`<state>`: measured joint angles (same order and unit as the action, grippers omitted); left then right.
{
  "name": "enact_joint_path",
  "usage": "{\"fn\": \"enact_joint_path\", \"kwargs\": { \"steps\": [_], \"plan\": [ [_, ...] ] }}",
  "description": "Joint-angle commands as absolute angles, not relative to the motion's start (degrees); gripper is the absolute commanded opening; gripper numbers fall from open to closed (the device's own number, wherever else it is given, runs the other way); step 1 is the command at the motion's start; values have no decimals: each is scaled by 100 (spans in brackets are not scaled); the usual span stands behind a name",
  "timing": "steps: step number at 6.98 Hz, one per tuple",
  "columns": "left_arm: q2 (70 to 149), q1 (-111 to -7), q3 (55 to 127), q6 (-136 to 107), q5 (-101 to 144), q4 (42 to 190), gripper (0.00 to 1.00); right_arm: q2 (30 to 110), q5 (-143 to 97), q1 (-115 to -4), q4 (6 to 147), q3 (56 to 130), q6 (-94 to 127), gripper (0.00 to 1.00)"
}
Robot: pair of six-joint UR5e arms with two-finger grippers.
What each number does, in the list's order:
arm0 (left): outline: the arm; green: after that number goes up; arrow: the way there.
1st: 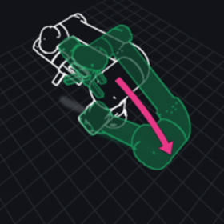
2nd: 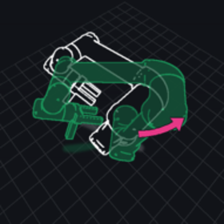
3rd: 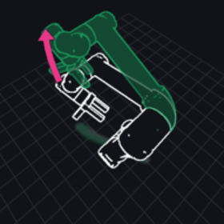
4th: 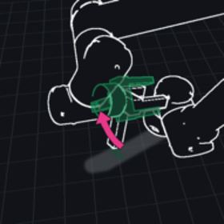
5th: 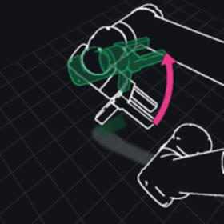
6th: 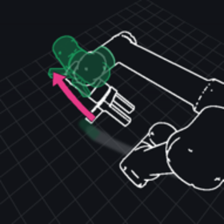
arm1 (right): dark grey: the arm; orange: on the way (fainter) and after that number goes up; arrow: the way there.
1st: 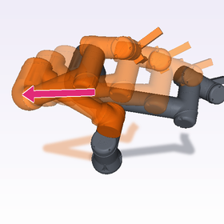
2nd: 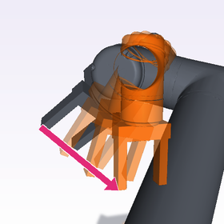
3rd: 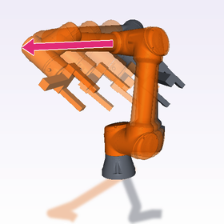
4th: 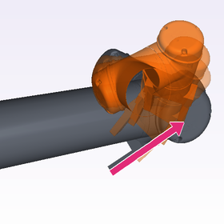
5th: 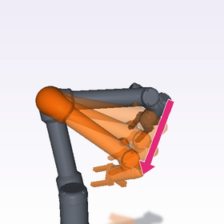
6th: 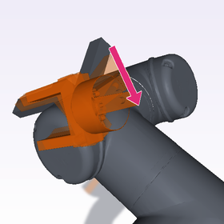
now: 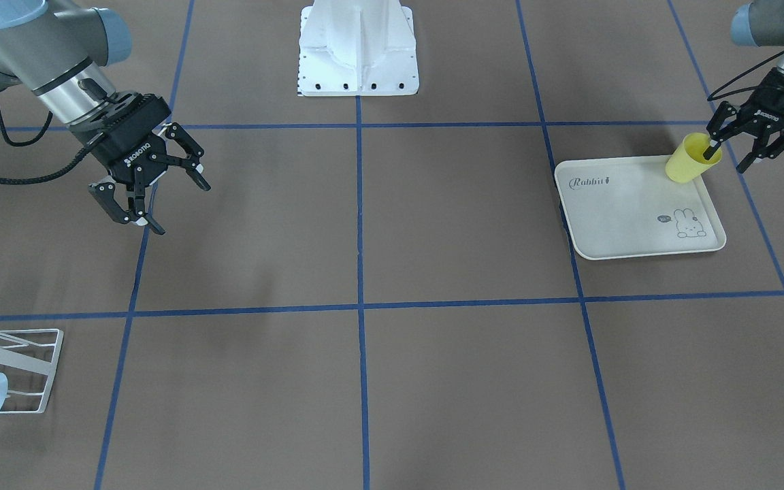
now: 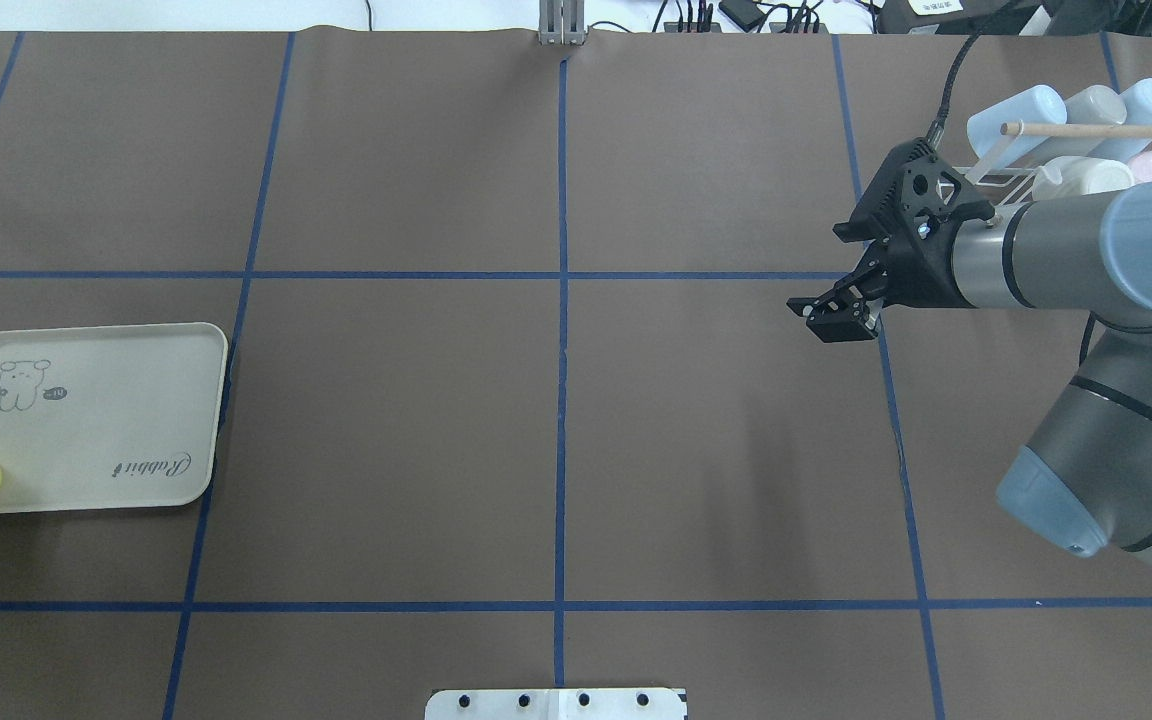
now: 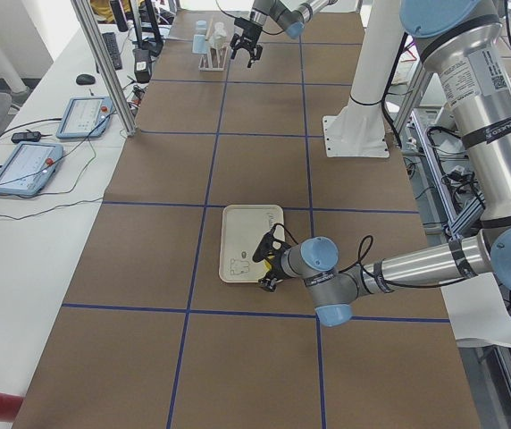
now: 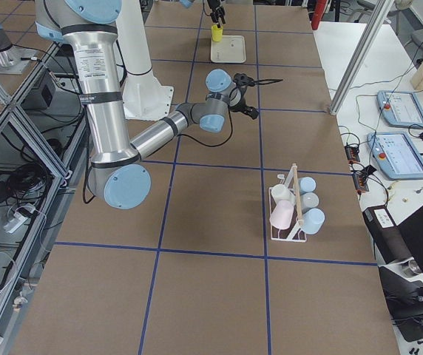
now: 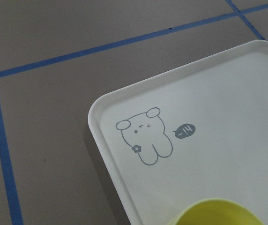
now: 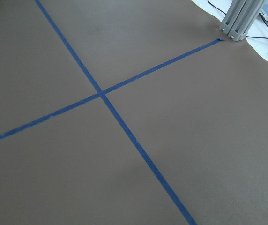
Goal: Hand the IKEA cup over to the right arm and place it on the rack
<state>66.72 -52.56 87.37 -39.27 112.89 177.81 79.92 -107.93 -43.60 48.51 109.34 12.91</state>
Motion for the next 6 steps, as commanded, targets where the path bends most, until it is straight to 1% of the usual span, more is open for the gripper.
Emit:
{"fn": "enact_joint_path", "kwargs": {
  "steps": [1, 5, 6],
  "plan": [
    [6636, -5247, 8771, -3911, 11285, 17859, 0, 8007, -10793, -4359, 4852, 10942, 1283, 99],
    [6539, -5405, 9210, -3920, 11723, 17877, 0, 7972, -10793, -4359, 4851, 10942, 1283, 99],
    [6469, -5614, 9455, -3929, 11864, 17842, 0, 7946, -10784, -4333, 4834, 10942, 1283, 99]
  ]
}}
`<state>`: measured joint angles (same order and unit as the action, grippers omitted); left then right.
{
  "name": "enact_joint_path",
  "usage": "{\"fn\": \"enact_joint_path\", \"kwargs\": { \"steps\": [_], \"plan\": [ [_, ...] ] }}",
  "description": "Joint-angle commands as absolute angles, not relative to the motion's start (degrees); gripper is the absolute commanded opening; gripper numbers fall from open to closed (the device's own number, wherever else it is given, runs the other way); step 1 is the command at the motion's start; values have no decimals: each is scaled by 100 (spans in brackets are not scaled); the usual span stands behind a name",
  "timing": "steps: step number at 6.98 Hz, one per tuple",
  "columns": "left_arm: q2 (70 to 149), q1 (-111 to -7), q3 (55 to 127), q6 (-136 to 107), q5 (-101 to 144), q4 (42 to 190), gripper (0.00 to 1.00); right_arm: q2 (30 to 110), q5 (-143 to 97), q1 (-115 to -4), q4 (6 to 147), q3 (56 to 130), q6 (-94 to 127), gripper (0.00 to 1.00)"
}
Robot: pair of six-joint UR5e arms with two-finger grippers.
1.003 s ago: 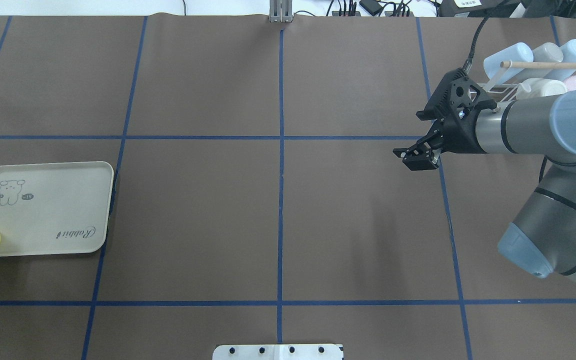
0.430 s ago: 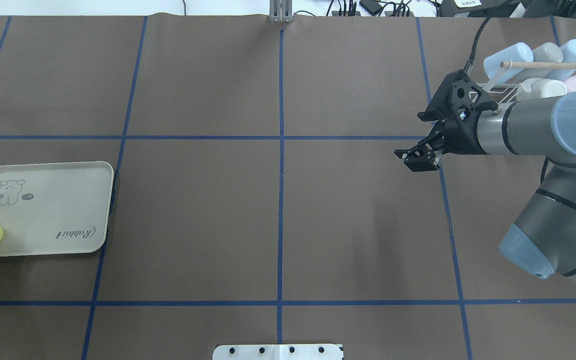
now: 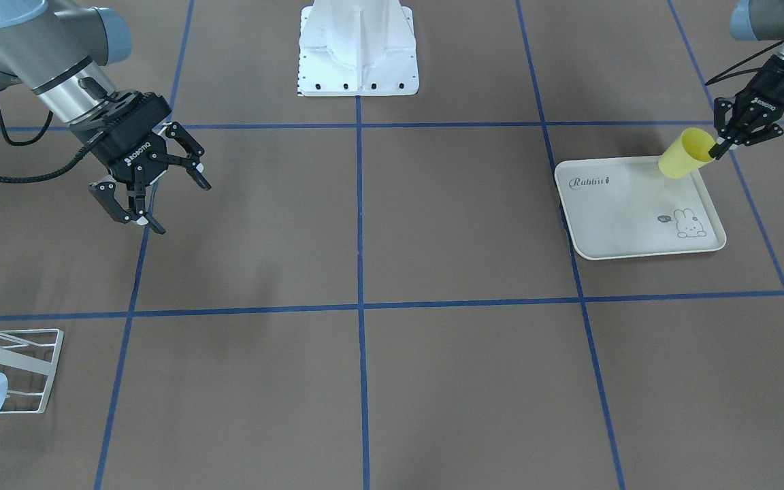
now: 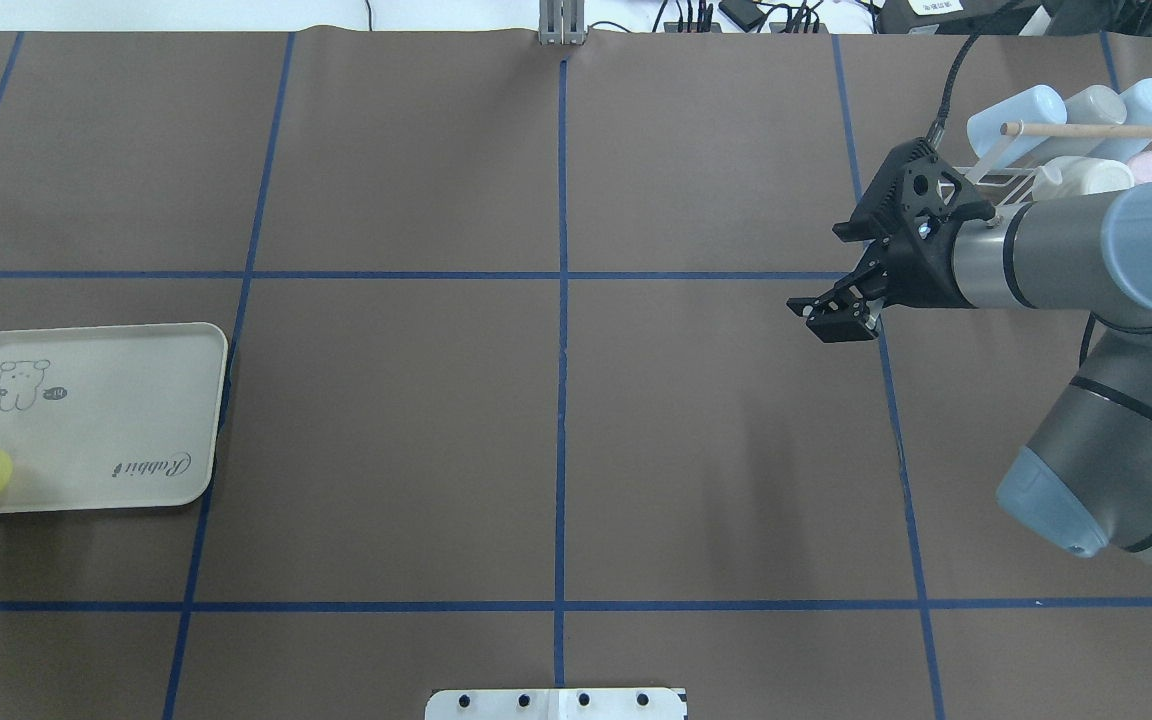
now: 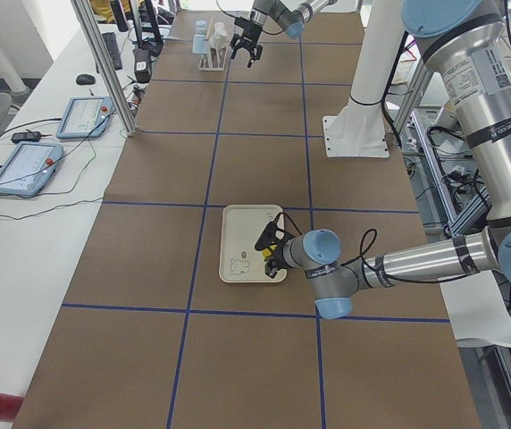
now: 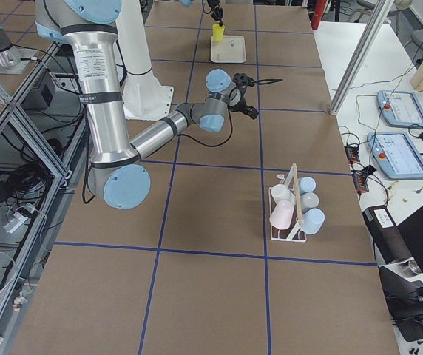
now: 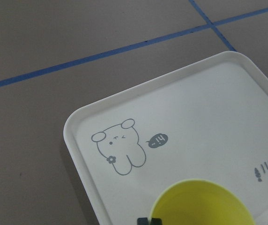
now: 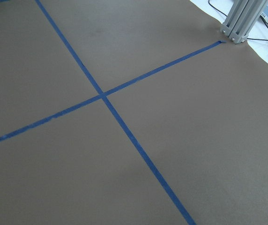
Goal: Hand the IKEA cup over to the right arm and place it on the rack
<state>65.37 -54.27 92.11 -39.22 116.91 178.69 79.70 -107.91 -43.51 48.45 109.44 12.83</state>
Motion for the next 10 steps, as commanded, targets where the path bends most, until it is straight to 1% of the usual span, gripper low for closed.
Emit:
{"fn": "enact_joint_path", "kwargs": {
  "steps": [1, 2, 4, 5, 7, 9, 10],
  "plan": [
    [6486, -5842, 9796, -4016, 12178, 17790, 0, 7928, -10775, -4272, 4825, 10934, 1275, 99],
    [6539, -5853, 10113, -4295, 12521, 17676, 0, 7910, -10758, -4150, 4816, 10942, 1274, 99],
    [6793, -5827, 10911, -5968, 12639, 17666, 0, 7831, -10740, -3755, 3916, 10724, 1327, 99],
    [7029, -5801, 11194, -6629, 12700, 17675, 0, 7701, -10714, -3544, 3607, 10618, 1336, 99],
    [7801, -5696, 11233, -7406, 12867, 17614, 0, 6973, -10696, -3087, 3586, 10276, 1345, 99],
    [8810, -5152, 11215, -8029, 12832, 17246, 0, 6523, -10007, -2534, 3586, 10143, 1345, 99],
    [9146, -4915, 11215, -8190, 12754, 17053, 0, 6382, -9706, -2314, 3577, 10143, 1353, 99]
  ]
}}
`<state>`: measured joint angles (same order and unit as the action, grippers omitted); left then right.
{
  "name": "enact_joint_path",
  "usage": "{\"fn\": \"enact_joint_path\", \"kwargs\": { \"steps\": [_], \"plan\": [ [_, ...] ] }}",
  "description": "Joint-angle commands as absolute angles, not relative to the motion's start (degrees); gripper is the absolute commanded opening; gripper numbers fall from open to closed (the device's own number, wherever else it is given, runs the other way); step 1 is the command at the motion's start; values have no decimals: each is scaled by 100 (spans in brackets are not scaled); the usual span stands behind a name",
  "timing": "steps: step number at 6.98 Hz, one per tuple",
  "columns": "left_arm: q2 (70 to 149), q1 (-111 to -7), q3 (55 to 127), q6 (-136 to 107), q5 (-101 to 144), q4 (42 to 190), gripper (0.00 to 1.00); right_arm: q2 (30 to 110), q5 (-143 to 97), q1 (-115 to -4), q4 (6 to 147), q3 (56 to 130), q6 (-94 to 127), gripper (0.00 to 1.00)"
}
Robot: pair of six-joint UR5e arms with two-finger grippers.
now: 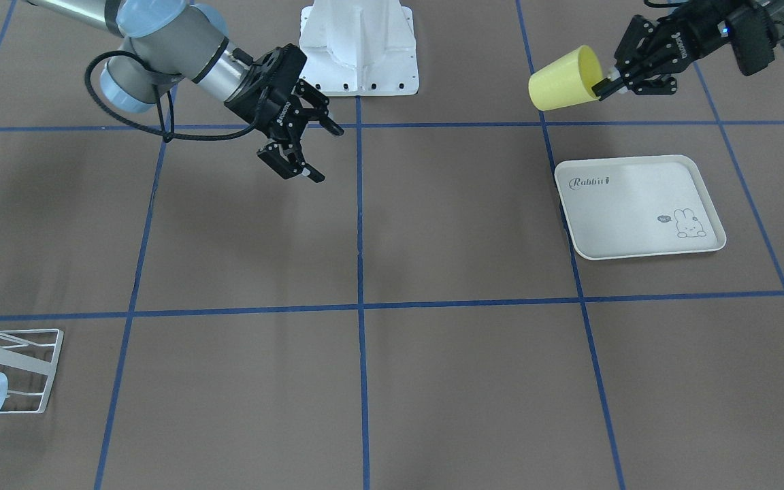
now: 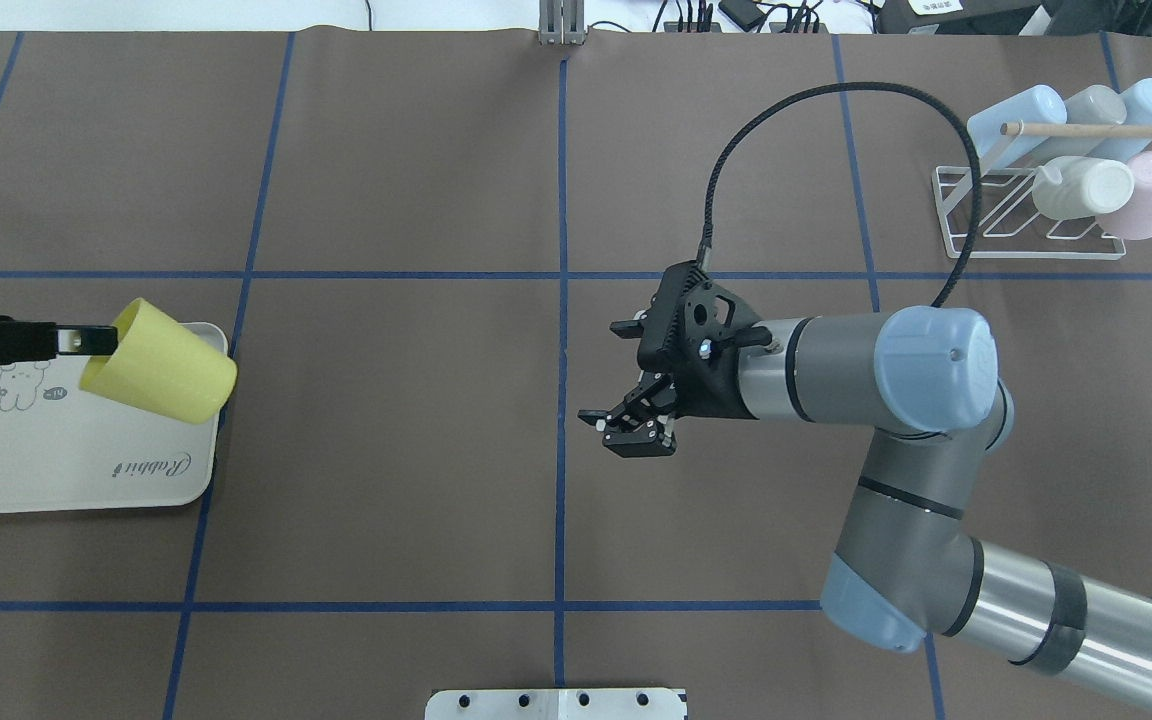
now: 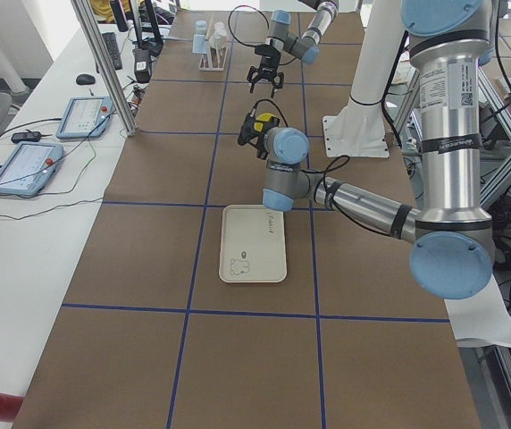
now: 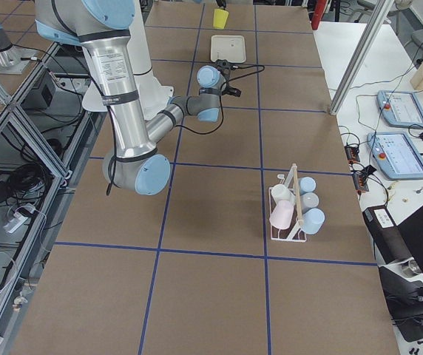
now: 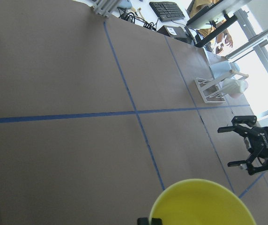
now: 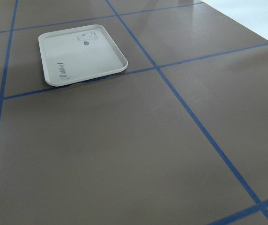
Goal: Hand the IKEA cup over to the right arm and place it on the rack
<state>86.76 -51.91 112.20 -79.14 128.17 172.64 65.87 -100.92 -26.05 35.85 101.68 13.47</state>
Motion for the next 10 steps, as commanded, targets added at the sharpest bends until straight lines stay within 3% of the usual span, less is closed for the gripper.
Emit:
{"fn": "enact_joint_path", "kwargs": {
  "steps": [1, 6, 10],
  "plan": [
    [9419, -4826, 11197, -8270, 12709, 16816, 0, 6276, -9590, -2172, 3551, 10143, 1388, 99],
    [10370, -3825, 11180, -8288, 11304, 15550, 0, 6197, -9431, -2083, 3542, 10169, 1433, 98],
    [10433, -3463, 11162, -8279, 11057, 15460, 0, 6196, -9422, -2066, 3149, 10143, 1459, 96]
  ]
}}
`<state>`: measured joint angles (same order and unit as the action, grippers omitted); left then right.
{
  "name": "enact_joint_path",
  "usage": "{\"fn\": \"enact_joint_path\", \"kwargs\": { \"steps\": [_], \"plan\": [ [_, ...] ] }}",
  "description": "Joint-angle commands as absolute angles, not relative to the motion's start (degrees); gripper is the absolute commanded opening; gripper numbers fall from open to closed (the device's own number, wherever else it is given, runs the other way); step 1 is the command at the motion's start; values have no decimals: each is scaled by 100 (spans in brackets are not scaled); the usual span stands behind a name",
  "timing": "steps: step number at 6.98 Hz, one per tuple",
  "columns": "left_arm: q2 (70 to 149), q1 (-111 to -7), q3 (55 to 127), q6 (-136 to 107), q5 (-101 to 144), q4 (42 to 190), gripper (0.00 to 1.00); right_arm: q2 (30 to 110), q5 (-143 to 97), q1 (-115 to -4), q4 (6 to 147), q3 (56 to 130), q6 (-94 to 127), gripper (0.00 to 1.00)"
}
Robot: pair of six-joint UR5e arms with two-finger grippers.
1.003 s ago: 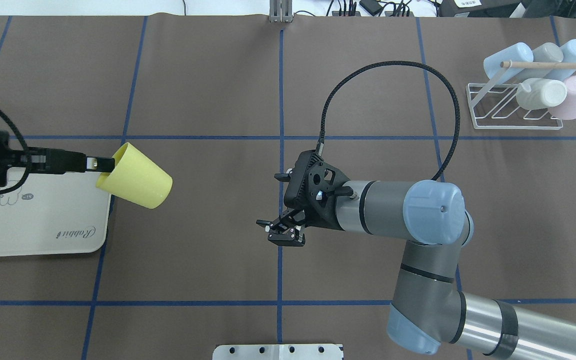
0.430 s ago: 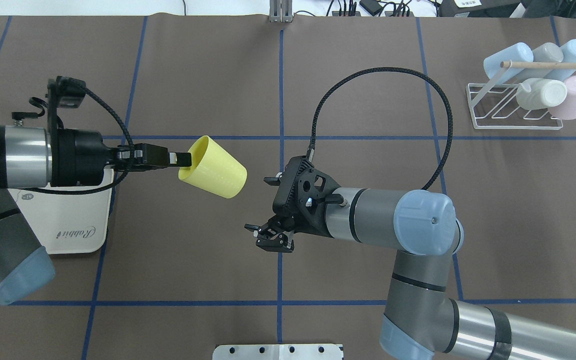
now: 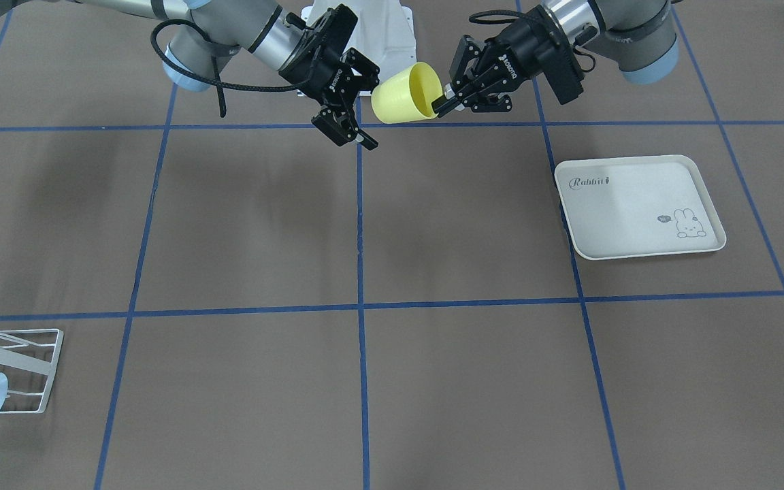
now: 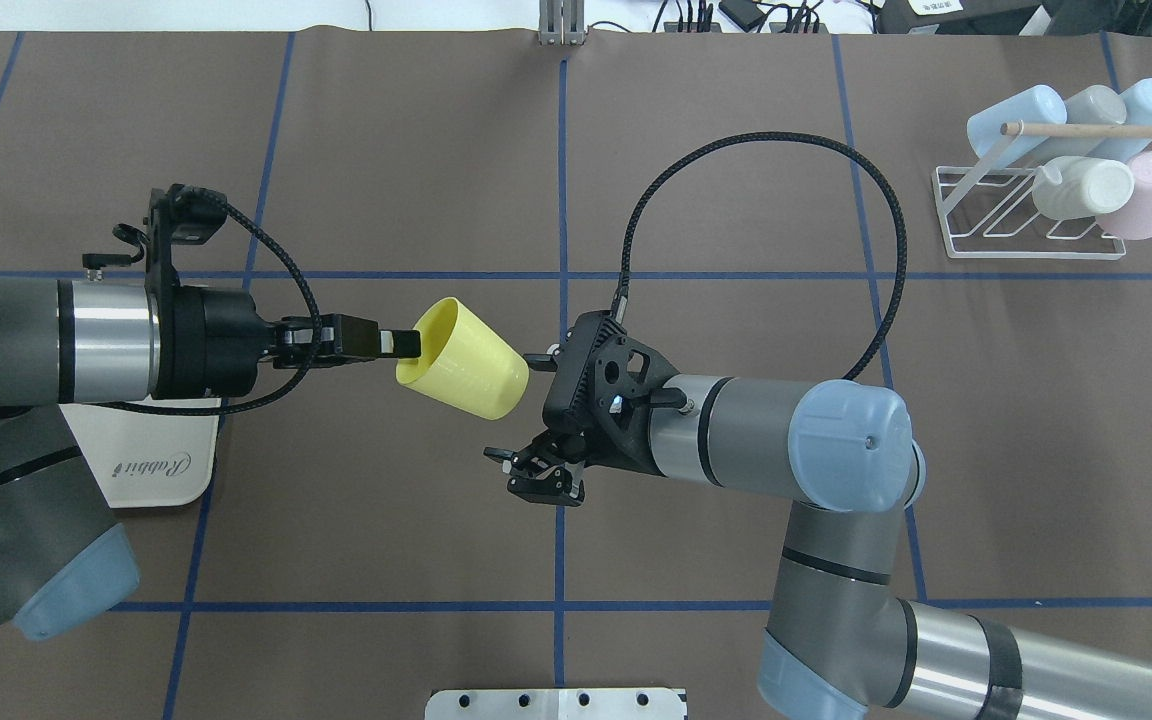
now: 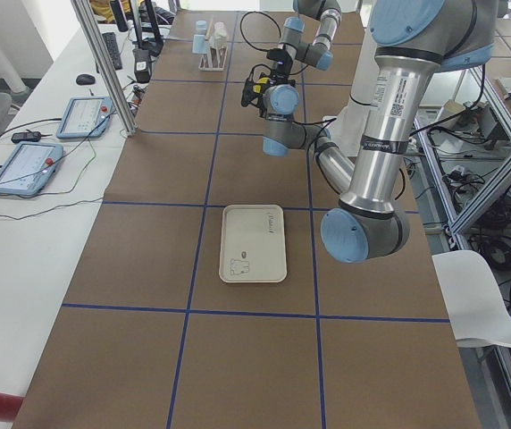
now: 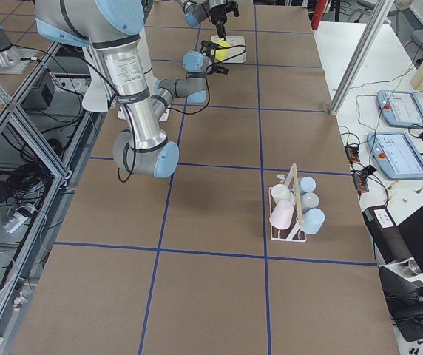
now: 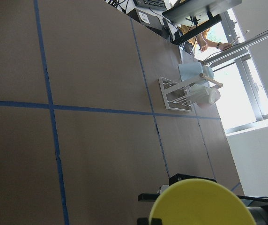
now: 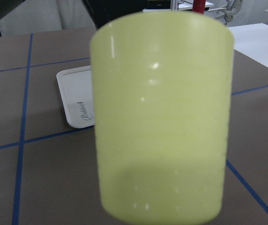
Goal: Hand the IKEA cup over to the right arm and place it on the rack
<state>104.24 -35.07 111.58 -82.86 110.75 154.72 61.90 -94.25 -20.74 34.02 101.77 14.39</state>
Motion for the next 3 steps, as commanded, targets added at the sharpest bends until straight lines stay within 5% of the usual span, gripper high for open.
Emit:
{"fn": "enact_joint_path", "kwargs": {
  "steps": [1, 3],
  "plan": [
    [10433, -3437, 11162, -8288, 11057, 15460, 0, 6196, -9422, -2065, 3094, 10143, 1468, 96],
    [10424, -3410, 11145, -8279, 11057, 15451, 0, 6196, -9422, -2065, 3085, 10160, 1485, 96]
  ]
}}
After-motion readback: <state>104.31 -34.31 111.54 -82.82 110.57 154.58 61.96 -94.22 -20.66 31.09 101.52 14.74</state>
